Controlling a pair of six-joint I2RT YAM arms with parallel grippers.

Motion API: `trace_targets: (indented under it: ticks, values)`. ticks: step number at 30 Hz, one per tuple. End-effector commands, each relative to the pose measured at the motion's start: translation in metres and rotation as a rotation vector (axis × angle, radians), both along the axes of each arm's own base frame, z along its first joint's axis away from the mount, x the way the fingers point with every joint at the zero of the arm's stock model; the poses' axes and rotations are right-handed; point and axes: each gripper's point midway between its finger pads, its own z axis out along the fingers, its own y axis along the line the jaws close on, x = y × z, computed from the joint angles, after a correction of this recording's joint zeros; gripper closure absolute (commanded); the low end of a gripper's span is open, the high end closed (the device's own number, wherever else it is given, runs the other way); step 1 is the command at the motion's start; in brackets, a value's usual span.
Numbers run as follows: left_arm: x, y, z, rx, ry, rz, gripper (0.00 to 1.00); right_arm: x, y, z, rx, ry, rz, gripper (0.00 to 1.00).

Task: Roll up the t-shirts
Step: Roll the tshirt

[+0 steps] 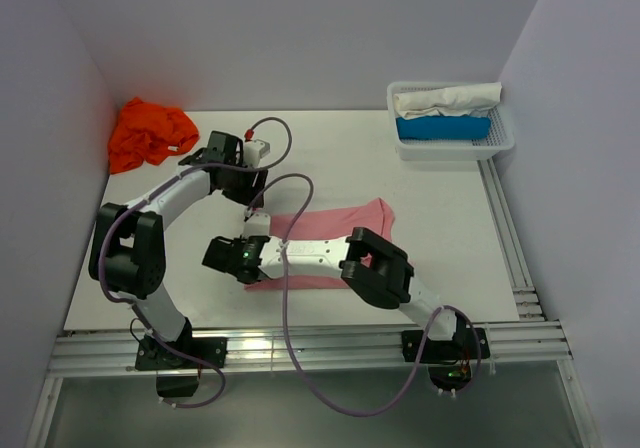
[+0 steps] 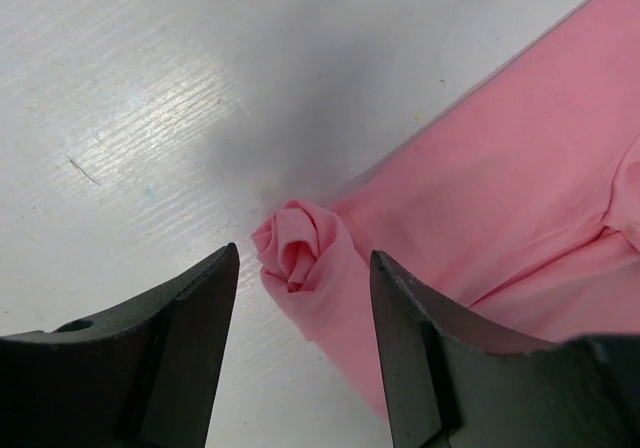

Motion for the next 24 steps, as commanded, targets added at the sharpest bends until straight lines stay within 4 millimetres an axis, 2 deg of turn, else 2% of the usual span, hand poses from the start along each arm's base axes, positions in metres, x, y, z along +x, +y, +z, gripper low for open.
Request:
trace_targets:
  ticks: [1, 3, 5, 7, 8, 11, 13, 15, 17, 20, 24]
  values:
    - [0.006, -0.006, 0.018, -0.04, -0.011, -0.005, 0.39, -0.009, 0.006, -0.004, 0.15, 0.054, 0.026, 0.8]
    - [0.006, -0.003, 0.024, -0.054, -0.011, -0.009, 0.38, -0.01, 0.012, 0.001, 0.245, 0.072, 0.057, 0.81]
    - [0.003, -0.001, 0.027, -0.066, -0.004, -0.017, 0.37, -0.004, 0.016, 0.01, 0.388, 0.057, 0.066, 0.82]
    - [-0.002, 0.002, 0.032, -0.088, 0.008, -0.027, 0.37, -0.007, 0.022, 0.018, 0.54, 0.066, 0.096, 0.82]
    - [-0.003, 0.003, 0.036, -0.094, 0.0, -0.031, 0.37, 0.0, 0.02, 0.021, 0.587, 0.063, 0.084, 0.82]
    - [-0.01, 0.009, 0.037, -0.087, -0.006, -0.04, 0.37, 0.002, 0.018, 0.026, 0.739, 0.081, 0.088, 0.82]
    - [-0.018, 0.011, 0.032, -0.081, 0.007, -0.054, 0.37, 0.001, 0.017, 0.029, 0.837, 0.091, 0.085, 0.82]
    - [-0.027, 0.013, 0.026, -0.078, 0.02, -0.062, 0.37, 0.001, 0.009, 0.023, 0.888, 0.111, 0.064, 0.81]
    - [-0.032, 0.013, 0.025, -0.085, 0.017, -0.071, 0.37, 0.001, 0.012, 0.03, 0.975, 0.117, 0.068, 0.81]
    - [-0.044, 0.013, 0.009, -0.092, 0.053, -0.08, 0.37, 0.002, 0.009, 0.026, 1.026, 0.131, 0.054, 0.8]
    - [-0.049, 0.011, -0.007, -0.104, 0.088, -0.079, 0.37, 0.001, 0.009, 0.017, 1.014, 0.149, 0.043, 0.8]
